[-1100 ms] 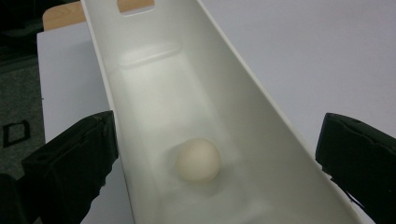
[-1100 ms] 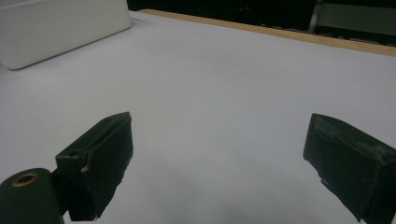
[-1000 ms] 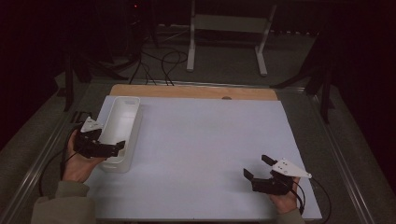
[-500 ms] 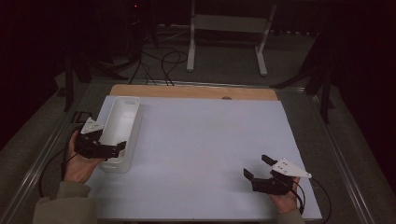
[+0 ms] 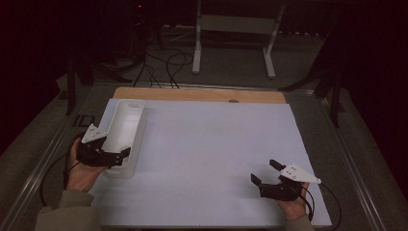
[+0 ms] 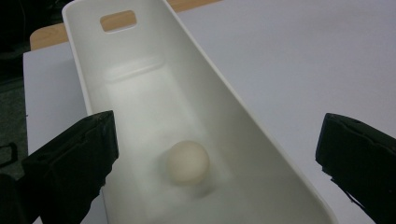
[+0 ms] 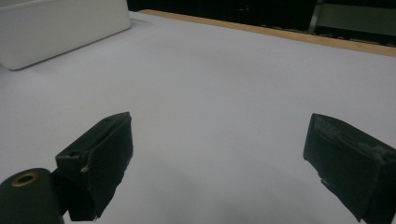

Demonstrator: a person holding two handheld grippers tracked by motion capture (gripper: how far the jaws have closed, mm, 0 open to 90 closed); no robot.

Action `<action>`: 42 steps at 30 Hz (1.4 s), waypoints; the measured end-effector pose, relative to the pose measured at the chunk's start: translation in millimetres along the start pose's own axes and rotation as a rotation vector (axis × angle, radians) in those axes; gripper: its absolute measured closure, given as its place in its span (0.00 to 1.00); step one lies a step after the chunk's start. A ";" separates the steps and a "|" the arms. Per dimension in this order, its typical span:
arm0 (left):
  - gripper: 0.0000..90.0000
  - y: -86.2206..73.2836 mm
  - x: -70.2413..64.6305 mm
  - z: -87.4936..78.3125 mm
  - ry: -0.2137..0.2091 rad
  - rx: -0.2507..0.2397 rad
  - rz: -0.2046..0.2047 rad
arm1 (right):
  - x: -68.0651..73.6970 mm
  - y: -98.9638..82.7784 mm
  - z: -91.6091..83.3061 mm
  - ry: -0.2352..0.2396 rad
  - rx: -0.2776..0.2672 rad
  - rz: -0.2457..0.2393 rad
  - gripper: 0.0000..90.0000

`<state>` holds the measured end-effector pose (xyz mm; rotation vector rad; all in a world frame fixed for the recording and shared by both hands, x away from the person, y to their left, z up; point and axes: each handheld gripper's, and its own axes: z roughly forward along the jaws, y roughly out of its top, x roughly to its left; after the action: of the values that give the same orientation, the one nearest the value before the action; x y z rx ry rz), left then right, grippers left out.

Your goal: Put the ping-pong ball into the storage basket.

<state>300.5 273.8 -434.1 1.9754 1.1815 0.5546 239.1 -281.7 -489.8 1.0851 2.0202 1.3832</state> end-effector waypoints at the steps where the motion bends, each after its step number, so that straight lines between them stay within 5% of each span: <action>1: 0.00 -1.5 -1.1 -1.1 -0.009 -0.012 0.002 | 0.2 0.0 0.2 0.001 0.000 -0.001 0.09; 17: 0.00 -15.0 -12.8 -8.1 -0.040 -0.095 0.007 | 0.5 0.0 0.4 0.001 0.001 -0.002 0.09; 42: 0.00 -35.8 -24.9 -8.2 -0.076 -0.125 -0.011 | 1.4 0.4 0.7 0.000 0.001 -0.004 0.09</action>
<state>263.3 265.4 -456.8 1.8664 1.0845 0.5300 238.9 -280.1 -489.6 1.0808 2.0222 1.3811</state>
